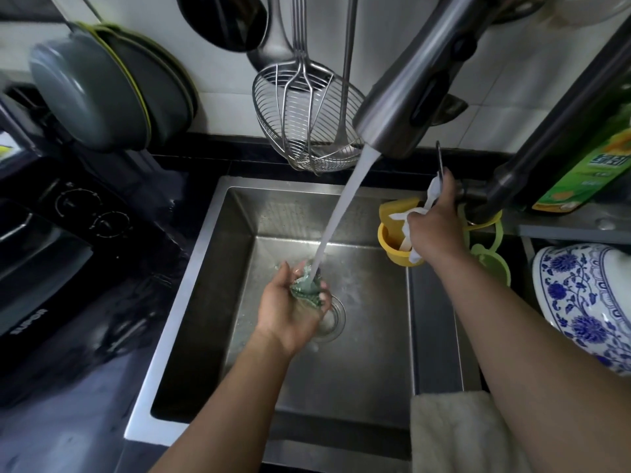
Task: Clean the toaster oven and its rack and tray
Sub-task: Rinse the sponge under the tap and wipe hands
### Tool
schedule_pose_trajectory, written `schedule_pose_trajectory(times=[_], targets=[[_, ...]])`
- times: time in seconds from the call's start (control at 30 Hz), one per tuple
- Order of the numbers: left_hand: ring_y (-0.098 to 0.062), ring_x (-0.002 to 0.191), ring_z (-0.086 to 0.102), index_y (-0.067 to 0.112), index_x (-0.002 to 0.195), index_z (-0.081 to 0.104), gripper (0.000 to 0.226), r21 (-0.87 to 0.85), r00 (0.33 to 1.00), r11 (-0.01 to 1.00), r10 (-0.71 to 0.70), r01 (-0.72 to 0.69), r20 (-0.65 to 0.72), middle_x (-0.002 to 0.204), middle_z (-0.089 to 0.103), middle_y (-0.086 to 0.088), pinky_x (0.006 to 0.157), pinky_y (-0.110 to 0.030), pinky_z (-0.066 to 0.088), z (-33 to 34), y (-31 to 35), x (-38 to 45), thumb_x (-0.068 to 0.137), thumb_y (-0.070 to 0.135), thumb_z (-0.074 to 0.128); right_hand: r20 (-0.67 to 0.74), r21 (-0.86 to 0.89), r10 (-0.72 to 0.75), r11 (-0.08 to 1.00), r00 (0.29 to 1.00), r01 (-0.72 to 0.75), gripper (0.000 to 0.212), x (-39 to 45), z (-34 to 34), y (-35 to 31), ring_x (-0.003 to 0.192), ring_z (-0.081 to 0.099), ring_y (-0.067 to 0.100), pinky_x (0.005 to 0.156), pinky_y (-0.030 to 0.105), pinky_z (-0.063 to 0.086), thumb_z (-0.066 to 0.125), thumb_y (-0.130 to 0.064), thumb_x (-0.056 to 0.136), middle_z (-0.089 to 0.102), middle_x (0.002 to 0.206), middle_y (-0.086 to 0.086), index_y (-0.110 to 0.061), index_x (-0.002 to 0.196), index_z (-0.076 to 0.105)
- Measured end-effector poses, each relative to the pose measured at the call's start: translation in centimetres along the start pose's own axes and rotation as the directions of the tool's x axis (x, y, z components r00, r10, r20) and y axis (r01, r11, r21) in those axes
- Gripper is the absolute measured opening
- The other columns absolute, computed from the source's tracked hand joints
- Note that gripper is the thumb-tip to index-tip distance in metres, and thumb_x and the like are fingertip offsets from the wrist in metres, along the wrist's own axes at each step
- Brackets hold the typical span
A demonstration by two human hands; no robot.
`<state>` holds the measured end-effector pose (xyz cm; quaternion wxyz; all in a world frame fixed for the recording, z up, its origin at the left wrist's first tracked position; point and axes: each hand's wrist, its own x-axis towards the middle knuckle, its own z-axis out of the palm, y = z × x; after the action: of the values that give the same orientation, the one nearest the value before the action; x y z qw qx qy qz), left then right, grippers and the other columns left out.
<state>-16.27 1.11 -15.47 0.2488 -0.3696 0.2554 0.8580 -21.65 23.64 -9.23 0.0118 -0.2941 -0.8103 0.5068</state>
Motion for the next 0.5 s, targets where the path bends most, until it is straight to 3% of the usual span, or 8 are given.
schedule_pose_trajectory(times=[0.07, 0.13, 0.17, 0.23, 0.3, 0.37, 0.43, 0.5], targets=[[-0.025, 0.088, 0.059, 0.008, 0.11, 0.067, 0.024, -0.023, 0.995, 1.0, 0.011, -0.008, 0.098, 0.097, 0.067, -0.013, 0.078, -0.031, 0.046, -0.56, 0.45, -0.85, 0.094, 0.008, 0.049, 0.005, 0.015, -0.009, 1.0, 1.0, 0.009, 0.085, 0.03, 0.19, -0.02, 0.086, 0.046, 0.014, 0.05, 0.021, 0.035, 0.046, -0.003, 0.098, 0.018, 0.164, -0.012, -0.046, 0.155, -0.001], [-0.029, 0.103, 0.062, 0.002, 0.13, 0.06, 0.052, -0.013, 0.989, 1.0, 0.027, -0.026, 0.145, 0.109, 0.066, -0.02, 0.089, -0.033, 0.053, -0.98, 0.34, -1.24, 0.082, -0.013, 0.044, 0.01, 0.017, -0.011, 1.0, 1.0, 0.011, 0.086, 0.11, 0.32, 0.03, 0.084, 0.046, 0.014, 0.05, 0.021, 0.035, 0.045, -0.003, 0.097, 0.017, 0.164, -0.013, -0.047, 0.154, -0.002], [-0.033, 0.113, 0.063, -0.002, 0.133, 0.058, 0.058, -0.028, 0.99, 0.999, 0.047, -0.044, 0.134, 0.117, 0.065, -0.023, 0.094, -0.036, 0.057, -0.98, 0.3, -1.28, 0.079, -0.018, 0.044, 0.01, 0.012, -0.007, 1.0, 1.0, 0.007, 0.086, 0.14, 0.3, 0.05, 0.078, 0.046, 0.012, 0.05, 0.021, 0.036, 0.045, -0.003, 0.097, 0.019, 0.164, -0.012, -0.047, 0.154, -0.002], [-0.036, 0.119, 0.066, -0.013, 0.127, 0.057, 0.042, -0.071, 0.995, 0.996, 0.067, -0.061, 0.072, 0.125, 0.066, -0.027, 0.089, -0.039, 0.062, -0.83, 0.26, -1.15, 0.086, -0.017, 0.048, 0.008, -0.005, 0.001, 1.0, 1.0, -0.001, 0.086, 0.17, 0.2, 0.09, 0.07, 0.046, 0.004, 0.049, 0.02, 0.036, 0.046, -0.004, 0.097, 0.024, 0.162, -0.009, -0.046, 0.154, -0.002], [-0.021, 0.081, 0.076, -0.009, 0.119, 0.061, 0.023, 0.032, 0.999, 0.999, 0.043, -0.043, 0.007, 0.103, 0.074, -0.018, 0.057, -0.028, 0.063, -0.63, 0.18, -0.98, 0.102, 0.005, 0.052, -0.003, -0.019, 0.01, 1.0, 1.0, -0.01, 0.086, 0.26, 0.11, 0.14, 0.068, 0.045, 0.001, 0.048, 0.021, 0.036, 0.047, -0.005, 0.098, 0.032, 0.158, -0.004, -0.047, 0.154, -0.002], [-0.006, 0.038, 0.047, 0.009, 0.101, 0.066, 0.034, 0.27, 0.999, 0.962, 0.039, -0.028, -0.035, 0.067, 0.059, -0.001, 0.03, -0.018, 0.036, -0.73, 0.27, -0.61, 0.106, 0.039, 0.051, -0.015, -0.024, 0.018, 1.0, 1.0, -0.019, 0.087, 0.32, 0.02, 0.15, 0.067, 0.046, 0.003, 0.051, 0.024, 0.038, 0.048, -0.005, 0.098, 0.043, 0.15, 0.006, -0.047, 0.154, -0.002], [-0.008, 0.036, 0.033, 0.018, 0.079, 0.071, 0.063, 0.439, 0.999, 0.898, 0.018, 0.002, -0.041, 0.056, 0.045, 0.002, 0.033, -0.017, 0.023, -0.37, 0.54, -0.64, 0.099, 0.07, 0.041, -0.011, -0.029, 0.017, 0.999, 1.0, -0.017, 0.087, 0.31, -0.02, 0.12, 0.067, 0.046, 0.007, 0.059, 0.027, 0.042, 0.049, -0.004, 0.098, 0.046, 0.145, 0.01, -0.047, 0.154, -0.002], [-0.014, 0.046, 0.042, 0.016, 0.07, 0.076, 0.085, 0.402, 0.997, 0.912, -0.064, 0.078, -0.047, 0.061, 0.052, -0.002, 0.046, -0.021, 0.031, -0.07, 0.91, -0.41, 0.092, 0.084, 0.029, -0.008, -0.042, 0.013, 0.999, 1.0, -0.013, 0.087, 0.32, -0.02, 0.07, 0.071, 0.047, 0.013, 0.059, 0.028, 0.041, 0.049, -0.004, 0.098, 0.043, 0.149, 0.009, -0.045, 0.155, -0.003]])
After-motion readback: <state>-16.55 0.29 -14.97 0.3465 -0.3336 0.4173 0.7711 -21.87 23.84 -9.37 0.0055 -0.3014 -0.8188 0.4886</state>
